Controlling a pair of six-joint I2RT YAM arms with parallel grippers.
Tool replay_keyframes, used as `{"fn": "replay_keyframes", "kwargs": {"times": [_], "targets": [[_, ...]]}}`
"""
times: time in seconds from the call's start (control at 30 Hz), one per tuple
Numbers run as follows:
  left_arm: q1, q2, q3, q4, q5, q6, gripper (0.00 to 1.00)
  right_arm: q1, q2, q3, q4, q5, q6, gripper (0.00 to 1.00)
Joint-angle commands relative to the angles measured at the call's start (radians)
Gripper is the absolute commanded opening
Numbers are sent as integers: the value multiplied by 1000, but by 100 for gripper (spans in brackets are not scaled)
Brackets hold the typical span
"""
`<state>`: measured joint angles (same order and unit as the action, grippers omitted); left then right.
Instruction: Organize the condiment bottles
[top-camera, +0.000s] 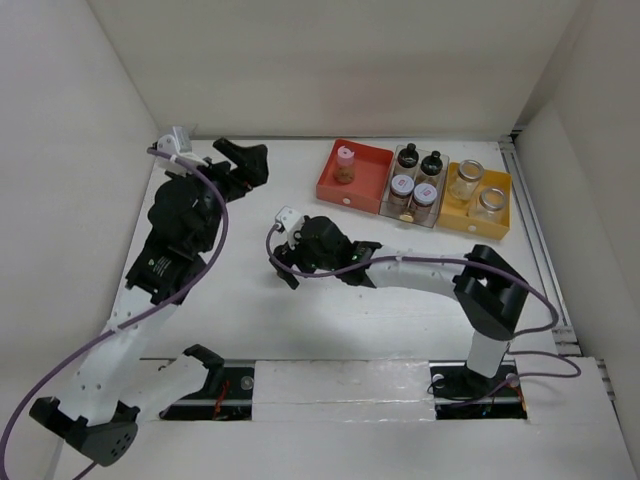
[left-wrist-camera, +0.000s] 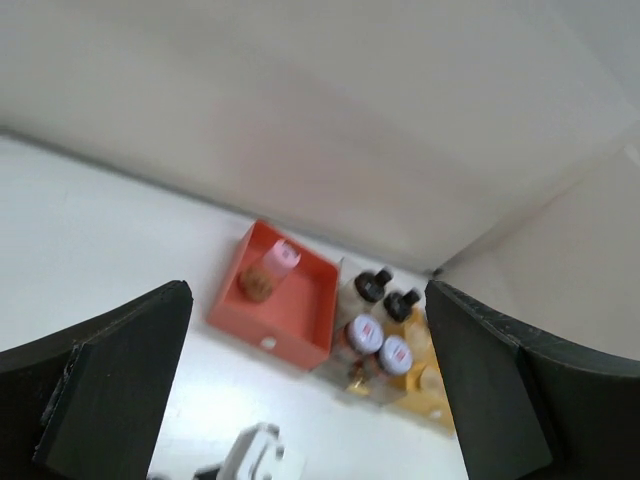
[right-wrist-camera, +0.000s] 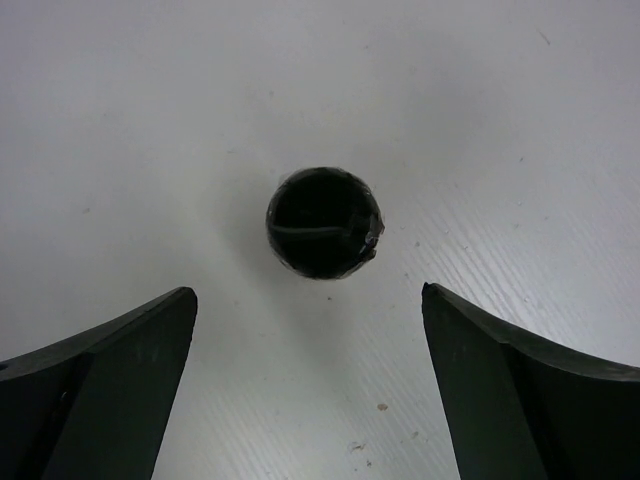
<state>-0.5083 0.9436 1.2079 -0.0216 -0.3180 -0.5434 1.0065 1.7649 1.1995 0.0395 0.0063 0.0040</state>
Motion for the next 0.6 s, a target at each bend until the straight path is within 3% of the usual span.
{"fn": "replay_keyframes", "kwargs": {"times": [0.0,0.33,0.4,0.43,0.47,0.57], "targets": [[2,-101,-63,-113,-12,0,100,-6,42,57,71,-3,-9,100],[2,-244,-260,-172,-33,22,100,-6,145,133,144,-5,-10,75],[2,-255,-269,-181,-33,33,100,-6,171,147,157,-5,-10,65],[2,-255,-281,-181,-33,33,100,-6,186,162,157,-5,-1,48],[2,-264,-281,-181,-42,33,100,-6,186,163,157,-5,-1,41],[2,-264,-291,-172,-33,42,100,-6,167,178,157,-5,-1,34]]}}
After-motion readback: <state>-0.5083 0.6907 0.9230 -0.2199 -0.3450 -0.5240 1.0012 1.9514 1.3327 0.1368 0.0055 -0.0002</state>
